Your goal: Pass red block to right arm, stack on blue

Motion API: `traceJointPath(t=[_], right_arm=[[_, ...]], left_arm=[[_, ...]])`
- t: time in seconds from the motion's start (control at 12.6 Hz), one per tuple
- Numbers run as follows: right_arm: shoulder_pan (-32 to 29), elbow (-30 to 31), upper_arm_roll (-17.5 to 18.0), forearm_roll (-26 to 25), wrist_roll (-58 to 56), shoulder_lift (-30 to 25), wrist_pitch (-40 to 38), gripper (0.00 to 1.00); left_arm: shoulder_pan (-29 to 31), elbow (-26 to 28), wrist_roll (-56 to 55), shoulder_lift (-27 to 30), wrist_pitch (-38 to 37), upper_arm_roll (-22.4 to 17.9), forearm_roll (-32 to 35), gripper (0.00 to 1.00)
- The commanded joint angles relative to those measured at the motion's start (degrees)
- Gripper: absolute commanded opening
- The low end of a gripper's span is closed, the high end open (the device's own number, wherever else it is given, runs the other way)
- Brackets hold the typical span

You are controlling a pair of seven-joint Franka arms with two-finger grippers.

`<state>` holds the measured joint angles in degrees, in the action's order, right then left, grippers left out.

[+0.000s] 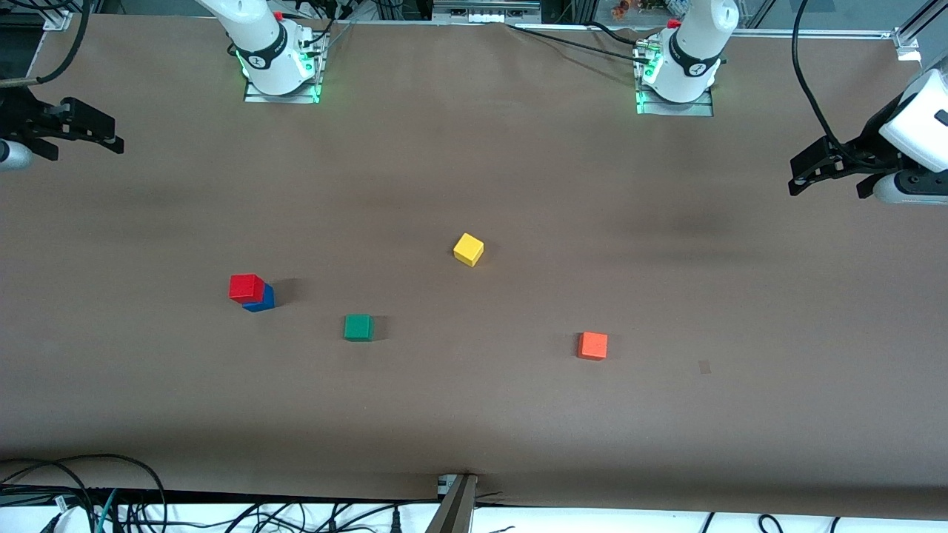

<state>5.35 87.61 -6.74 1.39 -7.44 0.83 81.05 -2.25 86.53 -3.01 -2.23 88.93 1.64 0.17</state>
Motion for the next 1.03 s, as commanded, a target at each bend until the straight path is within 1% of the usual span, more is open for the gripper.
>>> traceJointPath(t=[0.0, 0.95], right_arm=[[-1.0, -1.7, 0.8, -0.7, -0.7, 1.5, -0.9, 1.00], [-1.0, -1.8, 0.7, -0.6, -0.1, 1.6, -0.5, 1.00]], left_arm=[[0.0, -2.2, 0.6, -0.7, -1.5, -0.1, 1.0, 1.00], [-0.2, -2.2, 0.3, -0.7, -1.7, 0.2, 1.4, 1.00]])
